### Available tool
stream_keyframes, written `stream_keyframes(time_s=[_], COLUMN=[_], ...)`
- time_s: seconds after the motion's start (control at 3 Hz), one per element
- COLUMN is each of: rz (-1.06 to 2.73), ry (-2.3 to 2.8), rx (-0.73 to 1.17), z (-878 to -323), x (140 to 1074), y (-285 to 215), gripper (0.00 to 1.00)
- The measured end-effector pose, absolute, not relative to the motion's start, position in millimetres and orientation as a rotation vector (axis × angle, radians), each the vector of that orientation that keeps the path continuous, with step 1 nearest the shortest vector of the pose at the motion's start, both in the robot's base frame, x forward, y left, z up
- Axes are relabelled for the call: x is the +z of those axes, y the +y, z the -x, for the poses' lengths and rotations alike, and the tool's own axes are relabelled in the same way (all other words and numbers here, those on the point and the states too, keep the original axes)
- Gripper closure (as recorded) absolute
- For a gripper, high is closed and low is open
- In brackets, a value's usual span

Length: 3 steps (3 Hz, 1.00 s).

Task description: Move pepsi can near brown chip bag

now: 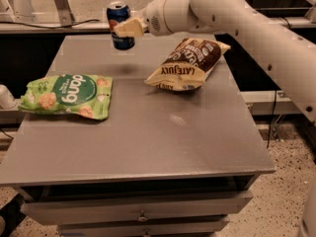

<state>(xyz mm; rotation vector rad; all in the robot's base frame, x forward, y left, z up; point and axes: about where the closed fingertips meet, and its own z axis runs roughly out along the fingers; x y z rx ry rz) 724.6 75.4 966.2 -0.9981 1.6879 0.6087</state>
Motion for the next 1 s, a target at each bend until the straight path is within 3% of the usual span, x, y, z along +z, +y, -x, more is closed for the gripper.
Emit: stream_keyframes(time_s=[0.67,1.0], rz=[0.883,0.838], ry=[1.869,1.918], rx=[0.468,0.493], z=[-685,-673], x=[940,920], y=[-40,-54], gripper=[1.0,1.0])
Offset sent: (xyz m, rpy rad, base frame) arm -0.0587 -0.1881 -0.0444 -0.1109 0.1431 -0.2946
